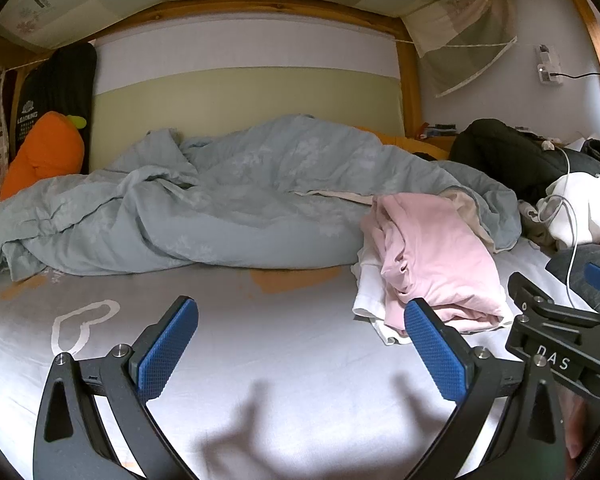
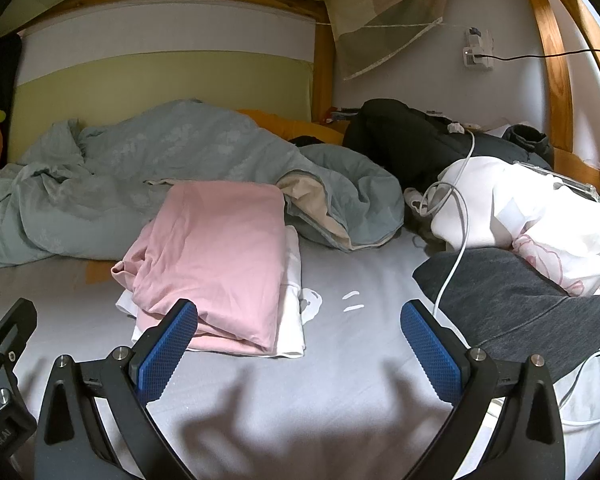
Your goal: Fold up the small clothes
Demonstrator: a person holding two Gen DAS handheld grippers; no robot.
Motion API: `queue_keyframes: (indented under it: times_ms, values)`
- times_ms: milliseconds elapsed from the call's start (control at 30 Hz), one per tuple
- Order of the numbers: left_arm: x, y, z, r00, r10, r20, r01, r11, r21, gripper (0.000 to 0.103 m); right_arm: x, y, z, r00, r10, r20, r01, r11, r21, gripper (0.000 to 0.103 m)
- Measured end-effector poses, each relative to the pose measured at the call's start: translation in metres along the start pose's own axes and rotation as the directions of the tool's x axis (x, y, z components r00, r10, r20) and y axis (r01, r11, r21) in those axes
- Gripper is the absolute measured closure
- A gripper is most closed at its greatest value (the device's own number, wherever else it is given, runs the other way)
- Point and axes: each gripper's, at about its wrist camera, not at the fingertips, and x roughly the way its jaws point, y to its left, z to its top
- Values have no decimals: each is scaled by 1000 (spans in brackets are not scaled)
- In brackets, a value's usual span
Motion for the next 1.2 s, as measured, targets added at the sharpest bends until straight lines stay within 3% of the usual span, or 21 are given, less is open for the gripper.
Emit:
queue_keyframes:
  times_ms: [1200]
  values:
    - [0, 0, -2, 1000, -4, -8, 4, 1000, 5, 0, 5, 1, -1, 1000, 9, -21, -9, 1000, 1, 1]
